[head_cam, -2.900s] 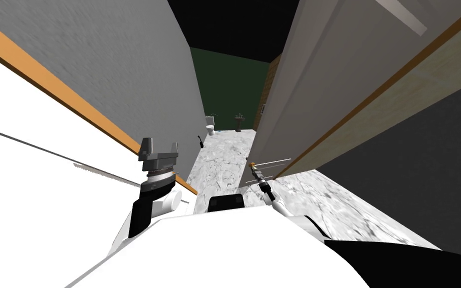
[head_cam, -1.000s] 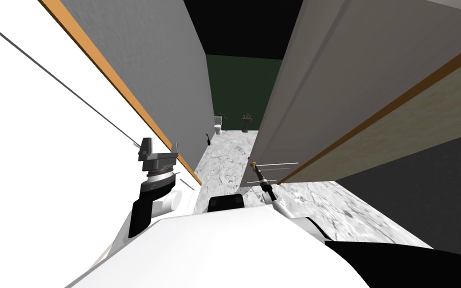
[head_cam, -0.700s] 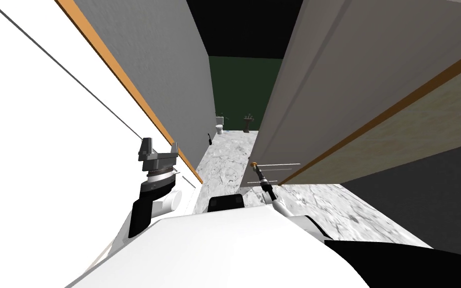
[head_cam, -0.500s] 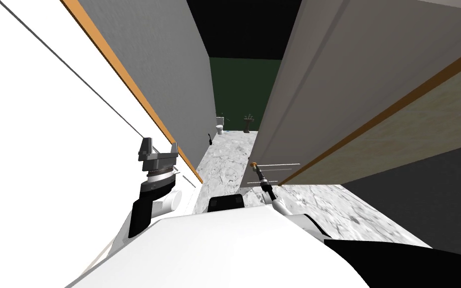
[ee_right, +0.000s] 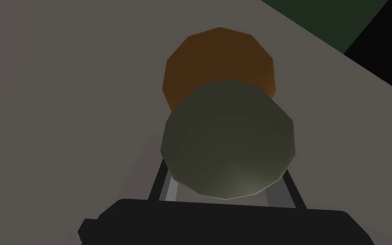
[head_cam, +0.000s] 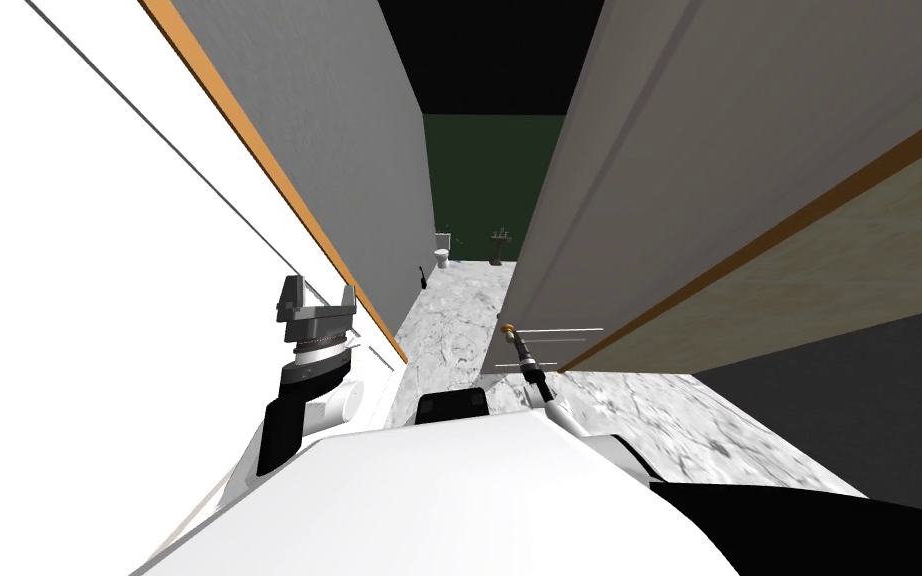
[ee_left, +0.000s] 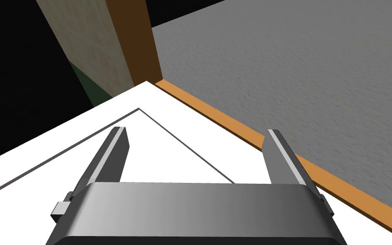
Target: Pull the door open
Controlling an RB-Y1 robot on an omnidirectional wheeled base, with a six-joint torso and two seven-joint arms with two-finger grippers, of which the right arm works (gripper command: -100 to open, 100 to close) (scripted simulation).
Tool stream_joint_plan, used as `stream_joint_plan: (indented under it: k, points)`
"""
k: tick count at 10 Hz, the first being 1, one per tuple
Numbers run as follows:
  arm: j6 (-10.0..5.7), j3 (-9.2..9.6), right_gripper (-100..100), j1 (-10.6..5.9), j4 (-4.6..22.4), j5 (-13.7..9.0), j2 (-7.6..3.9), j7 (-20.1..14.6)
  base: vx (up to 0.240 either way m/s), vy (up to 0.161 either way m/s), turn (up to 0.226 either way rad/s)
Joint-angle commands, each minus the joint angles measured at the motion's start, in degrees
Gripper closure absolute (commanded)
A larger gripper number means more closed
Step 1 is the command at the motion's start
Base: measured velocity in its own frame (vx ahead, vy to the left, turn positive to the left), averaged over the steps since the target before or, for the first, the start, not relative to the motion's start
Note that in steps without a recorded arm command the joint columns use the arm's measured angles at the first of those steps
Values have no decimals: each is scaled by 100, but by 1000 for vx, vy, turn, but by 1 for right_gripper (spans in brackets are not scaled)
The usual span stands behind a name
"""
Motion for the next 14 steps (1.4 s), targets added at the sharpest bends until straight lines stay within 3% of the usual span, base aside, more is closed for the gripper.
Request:
stream_joint_plan:
  k: [1, 6, 8, 9, 10, 14]
  points:
    - [-45, 94, 100, -65, 94, -59, 97, -272, -35, -18, 70]
    - [15, 123, 100, -58, 60, -335, 100, -958, -51, -29, 100]
    - [15, 123, 100, -58, 60, -335, 100, -984, -28, -14, 20]
    - [36, 132, 100, -56, 48, -429, 101, -1222, -29, -22, 88]
    - [36, 132, 100, -56, 48, -429, 101, -1222, -39, -18, 50]
    - [98, 162, 100, -49, 13, -714, 104, -1846, -64, -36, 113]
